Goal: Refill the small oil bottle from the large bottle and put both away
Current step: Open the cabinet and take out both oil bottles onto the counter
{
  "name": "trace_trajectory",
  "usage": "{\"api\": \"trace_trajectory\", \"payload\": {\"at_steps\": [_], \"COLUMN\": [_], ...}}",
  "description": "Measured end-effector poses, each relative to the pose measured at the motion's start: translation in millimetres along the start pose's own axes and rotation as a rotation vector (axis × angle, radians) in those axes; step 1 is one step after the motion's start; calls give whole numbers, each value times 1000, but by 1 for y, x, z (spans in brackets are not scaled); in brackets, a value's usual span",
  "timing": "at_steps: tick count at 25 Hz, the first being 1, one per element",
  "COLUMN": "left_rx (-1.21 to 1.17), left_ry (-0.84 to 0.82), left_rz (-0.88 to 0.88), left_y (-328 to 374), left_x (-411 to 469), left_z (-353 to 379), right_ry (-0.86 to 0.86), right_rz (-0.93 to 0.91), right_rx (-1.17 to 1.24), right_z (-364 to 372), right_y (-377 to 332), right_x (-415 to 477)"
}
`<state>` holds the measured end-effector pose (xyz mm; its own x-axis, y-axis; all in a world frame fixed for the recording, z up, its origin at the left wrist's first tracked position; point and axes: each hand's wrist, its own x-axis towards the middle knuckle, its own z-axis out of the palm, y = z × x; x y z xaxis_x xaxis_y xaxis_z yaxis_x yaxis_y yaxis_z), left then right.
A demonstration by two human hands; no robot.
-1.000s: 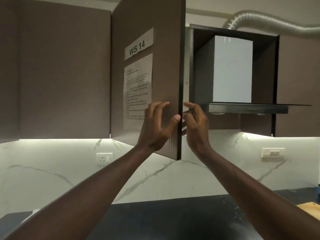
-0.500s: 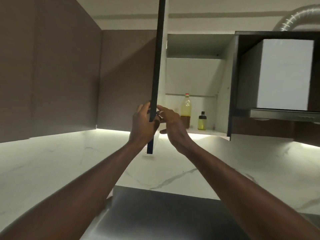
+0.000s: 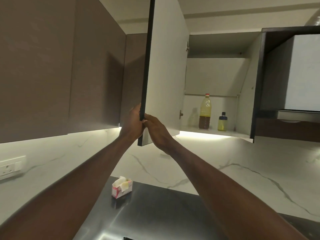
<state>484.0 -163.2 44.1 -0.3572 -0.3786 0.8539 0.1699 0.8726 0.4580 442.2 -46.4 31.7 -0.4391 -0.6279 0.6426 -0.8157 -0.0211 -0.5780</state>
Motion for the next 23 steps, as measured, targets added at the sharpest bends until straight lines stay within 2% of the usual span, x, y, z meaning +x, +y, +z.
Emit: {"api": "trace_trajectory", "payload": {"at_steps": [4, 7, 11, 16, 20, 23], "left_rx": [118, 246, 184, 222, 375, 369], "left_ry": [-45, -30, -87, -103, -149, -163], "left_rz": [97, 309, 397, 482, 642, 600], "left_y": [10, 31, 64, 79, 71, 61], "left_x": [-15, -17, -5, 17, 43, 63], "left_z": [11, 24, 58, 132, 196, 239], "right_ry": [77, 162, 302, 411, 370, 370], "right_rz": [21, -4, -77, -7, 82, 149], "right_rx": [35, 12, -287, -598, -834, -890], "right_z": [-8, -26, -79, -161, -218, -246], "right_y": [13, 19, 39, 99, 154, 188], "right_x": [5, -3, -16, -12, 2, 10]}}
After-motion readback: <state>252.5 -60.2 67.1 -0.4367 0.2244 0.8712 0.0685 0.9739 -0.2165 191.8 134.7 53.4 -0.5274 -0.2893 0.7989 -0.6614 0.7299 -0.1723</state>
